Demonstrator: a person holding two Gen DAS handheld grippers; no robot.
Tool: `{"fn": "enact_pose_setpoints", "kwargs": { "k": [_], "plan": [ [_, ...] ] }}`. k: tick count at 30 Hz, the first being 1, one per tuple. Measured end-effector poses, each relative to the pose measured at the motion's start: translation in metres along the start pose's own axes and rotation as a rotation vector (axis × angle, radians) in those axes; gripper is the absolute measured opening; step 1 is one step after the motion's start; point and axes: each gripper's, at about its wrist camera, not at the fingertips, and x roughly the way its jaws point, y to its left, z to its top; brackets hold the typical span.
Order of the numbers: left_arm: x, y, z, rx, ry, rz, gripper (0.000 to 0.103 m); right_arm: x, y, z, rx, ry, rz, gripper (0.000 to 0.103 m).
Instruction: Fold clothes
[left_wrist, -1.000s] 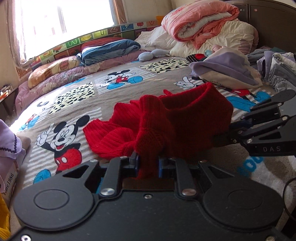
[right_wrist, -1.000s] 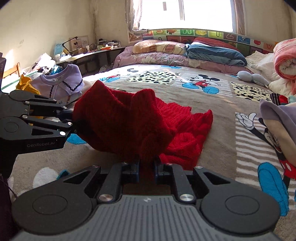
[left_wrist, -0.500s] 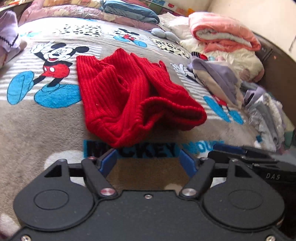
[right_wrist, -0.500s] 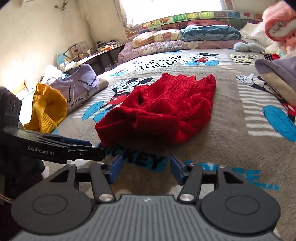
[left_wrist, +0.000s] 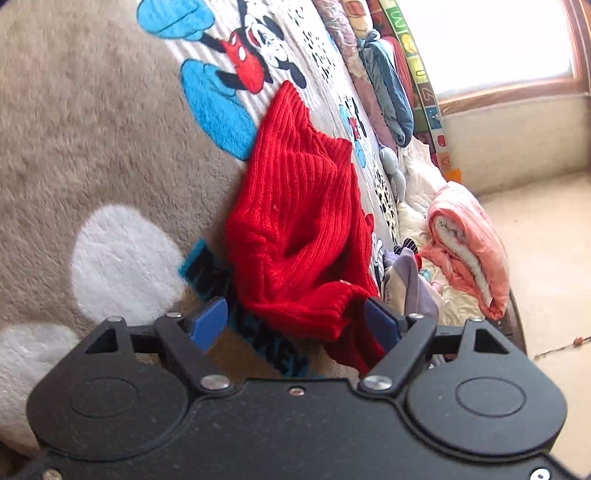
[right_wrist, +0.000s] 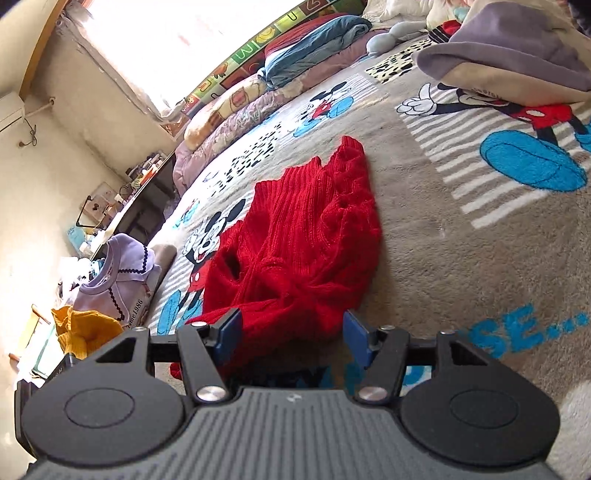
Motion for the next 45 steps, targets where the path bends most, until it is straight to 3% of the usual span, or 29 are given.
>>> {"fn": "enact_pose_setpoints", "kwargs": {
  "k": [5,8,10,13,14,18,21,23,24,26,27,28,29,30,31,33,34,37,39,41,45],
  "plan": [
    [0.018,0.019,0.002,-0.120,0.012,-0.035,0.074,0.018,-0.025,-0.010,0.195,0.022,0.035,0.060],
    [0.028,0.018,0.000,-0.104,0.044,-0.027,0.054,0.026,-0.038,-0.025,0.241,0.048,0.028,0.054],
    [0.032,0.015,-0.001,-0.080,0.061,-0.028,0.037,0.030,-0.042,-0.032,0.249,0.051,0.034,0.035],
    [0.030,0.012,-0.003,-0.037,0.065,-0.033,0.021,0.030,-0.034,-0.032,0.202,0.025,0.038,0.020],
    [0.026,0.009,-0.003,-0.023,0.061,-0.036,0.020,0.027,-0.031,-0.031,0.188,0.007,0.038,0.020],
    [-0.002,-0.022,-0.009,0.162,0.021,-0.022,0.017,-0.011,-0.014,-0.016,0.147,-0.082,0.088,0.016],
    [0.004,-0.029,-0.028,0.347,0.060,0.160,0.017,-0.016,-0.017,-0.019,0.086,-0.031,0.024,0.016],
    [0.018,-0.016,-0.042,0.421,0.113,0.281,0.020,-0.005,-0.033,-0.036,0.076,0.058,-0.053,0.016],
    [0.020,-0.010,-0.045,0.428,0.124,0.299,0.023,0.002,-0.042,-0.045,0.072,0.104,-0.092,0.017],
    [0.015,-0.008,-0.043,0.429,0.140,0.299,0.030,-0.005,-0.051,-0.056,0.111,0.077,-0.077,0.018],
    [0.011,-0.009,-0.041,0.431,0.141,0.302,0.043,-0.009,-0.048,-0.057,0.100,0.071,-0.077,0.024],
    [0.006,-0.009,-0.039,0.421,0.128,0.299,0.066,-0.013,-0.044,-0.056,0.073,0.051,-0.076,0.030],
    [0.000,-0.009,-0.037,0.405,0.108,0.296,0.077,-0.018,-0.040,-0.054,0.044,0.029,-0.076,0.033],
    [-0.006,-0.012,-0.034,0.399,0.072,0.318,0.095,-0.023,-0.036,-0.053,0.016,0.007,-0.075,0.038],
    [-0.012,-0.017,-0.032,0.403,0.022,0.359,0.102,-0.027,-0.033,-0.052,-0.007,-0.017,-0.072,0.042],
    [-0.025,-0.026,-0.028,0.409,-0.078,0.441,0.102,-0.033,-0.029,-0.050,-0.051,-0.065,-0.065,0.048],
    [-0.030,-0.031,-0.025,0.417,-0.112,0.442,0.102,-0.037,-0.027,-0.049,-0.072,-0.089,-0.062,0.049],
    [-0.049,-0.028,-0.016,0.401,-0.176,0.274,0.102,-0.040,-0.021,-0.048,-0.155,-0.141,-0.071,0.050],
    [-0.047,-0.029,-0.013,0.434,-0.178,0.219,0.102,-0.043,-0.021,-0.044,-0.195,-0.169,-0.066,0.051],
    [-0.030,-0.043,-0.007,0.511,-0.135,0.243,0.101,-0.044,-0.021,-0.042,-0.203,-0.179,-0.042,0.051],
    [-0.019,-0.055,0.008,0.589,-0.128,0.283,0.102,-0.036,-0.020,-0.040,-0.231,-0.176,-0.037,0.053]
  ]
}}
